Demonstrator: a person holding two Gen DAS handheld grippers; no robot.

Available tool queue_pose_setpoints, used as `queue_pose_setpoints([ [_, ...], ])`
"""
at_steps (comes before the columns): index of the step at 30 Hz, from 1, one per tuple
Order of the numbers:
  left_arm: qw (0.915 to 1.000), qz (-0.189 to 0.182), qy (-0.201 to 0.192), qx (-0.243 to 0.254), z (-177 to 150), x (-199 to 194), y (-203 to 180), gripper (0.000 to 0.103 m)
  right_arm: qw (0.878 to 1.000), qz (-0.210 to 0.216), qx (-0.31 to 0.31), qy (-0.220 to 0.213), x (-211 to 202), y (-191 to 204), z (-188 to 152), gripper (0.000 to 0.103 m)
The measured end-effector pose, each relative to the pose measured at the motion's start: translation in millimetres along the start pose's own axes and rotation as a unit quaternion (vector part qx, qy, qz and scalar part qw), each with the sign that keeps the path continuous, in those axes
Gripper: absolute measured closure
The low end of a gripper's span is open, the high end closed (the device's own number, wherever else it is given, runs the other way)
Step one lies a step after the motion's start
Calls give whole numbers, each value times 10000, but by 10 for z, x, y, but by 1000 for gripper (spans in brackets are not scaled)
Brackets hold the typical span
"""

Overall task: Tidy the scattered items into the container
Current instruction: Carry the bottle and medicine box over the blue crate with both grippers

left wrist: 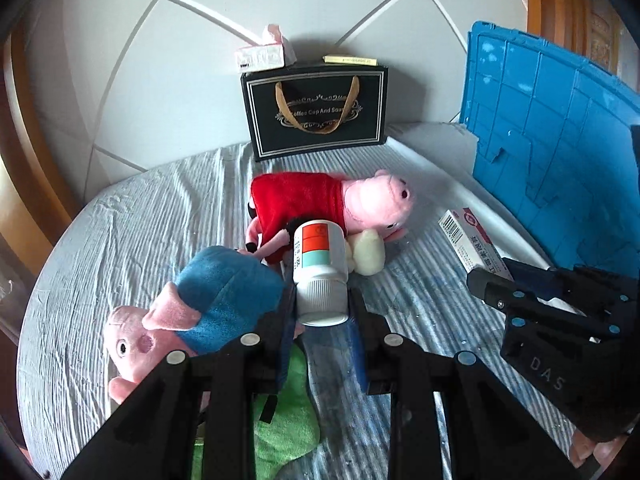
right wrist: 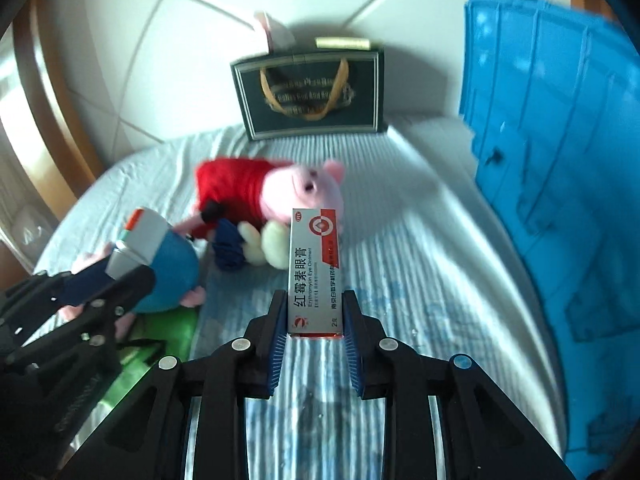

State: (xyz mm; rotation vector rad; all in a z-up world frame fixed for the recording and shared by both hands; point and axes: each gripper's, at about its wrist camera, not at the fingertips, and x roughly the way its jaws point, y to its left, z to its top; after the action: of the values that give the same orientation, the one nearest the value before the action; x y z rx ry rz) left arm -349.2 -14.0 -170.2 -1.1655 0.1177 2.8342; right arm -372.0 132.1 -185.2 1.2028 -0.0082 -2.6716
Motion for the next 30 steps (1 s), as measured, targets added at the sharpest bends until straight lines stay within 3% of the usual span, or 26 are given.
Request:
queue_pose_setpoints([
  [7, 9965, -273, -760, 200, 321, -840, -232, 79, 9955, -339, -72, -887, -1106, 42, 245, 77],
  [15, 9807, -817, -1676, 591, 739, -1673, -946, 79, 9777, -942, 151, -1873, -2493, -404, 311, 77],
  [23, 9645, -1341, -2075, 935, 1018, -1990, -2212, 79, 9608, -1627, 427, -2204, -3380, -1612, 124, 77],
  [30, 9663, -1494, -1759, 1138, 1122, -1885, -3484, 79, 9698, -1659, 356, -1753, -3439, -2733, 76, 77],
])
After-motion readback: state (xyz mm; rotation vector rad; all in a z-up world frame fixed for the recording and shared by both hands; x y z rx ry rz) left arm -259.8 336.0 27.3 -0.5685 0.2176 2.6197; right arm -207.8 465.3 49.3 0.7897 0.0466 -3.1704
